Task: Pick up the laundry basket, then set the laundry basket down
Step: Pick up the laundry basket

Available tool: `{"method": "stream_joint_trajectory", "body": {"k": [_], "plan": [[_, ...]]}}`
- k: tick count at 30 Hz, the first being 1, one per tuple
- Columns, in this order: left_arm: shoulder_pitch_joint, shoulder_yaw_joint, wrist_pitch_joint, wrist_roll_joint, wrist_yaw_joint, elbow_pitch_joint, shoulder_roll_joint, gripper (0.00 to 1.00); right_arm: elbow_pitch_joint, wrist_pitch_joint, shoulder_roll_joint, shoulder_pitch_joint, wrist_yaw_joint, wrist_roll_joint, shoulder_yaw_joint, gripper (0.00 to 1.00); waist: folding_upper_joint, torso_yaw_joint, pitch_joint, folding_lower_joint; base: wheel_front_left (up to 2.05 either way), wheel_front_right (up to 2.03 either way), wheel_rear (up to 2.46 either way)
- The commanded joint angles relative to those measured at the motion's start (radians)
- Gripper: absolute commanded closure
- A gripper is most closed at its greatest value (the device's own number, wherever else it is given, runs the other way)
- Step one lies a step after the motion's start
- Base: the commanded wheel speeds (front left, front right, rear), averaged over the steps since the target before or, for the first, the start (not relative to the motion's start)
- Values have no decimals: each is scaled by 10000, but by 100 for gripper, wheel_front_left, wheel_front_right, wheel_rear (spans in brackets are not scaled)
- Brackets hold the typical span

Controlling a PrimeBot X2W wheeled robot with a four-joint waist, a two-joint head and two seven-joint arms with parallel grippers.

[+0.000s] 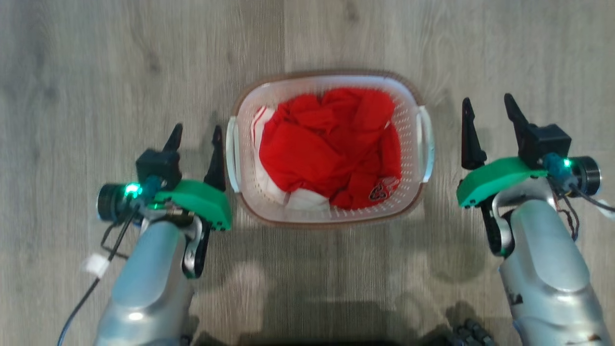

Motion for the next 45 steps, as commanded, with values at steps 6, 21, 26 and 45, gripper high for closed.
{"method": "stream_joint_trajectory", "body": {"k": [6, 21, 26, 45], "plan": [[-839, -226, -93, -413, -24, 656, 105, 0, 473, -132, -52, -464, 25, -153, 51, 0, 0, 265, 1282, -3, 0, 0, 0], [-2173, -1860, -93, -1446, 43, 2556, 105, 0, 1410, -132, -52, -1339, 25, -172, 212, 0, 0, 567, 2652, -3, 0, 0, 0], [-2563, -2287, -93, -1763, 5, 3082, 105, 0, 1695, -132, -52, -1533, 25, -217, 290, 0, 0, 618, 2977, -3, 0, 0, 0], [-3790, -4135, -93, -3632, 208, 4205, 105, 0, 3394, -132, -52, -2203, 25, -282, 414, 0, 0, 892, 3607, -3, 0, 0, 0]]}}
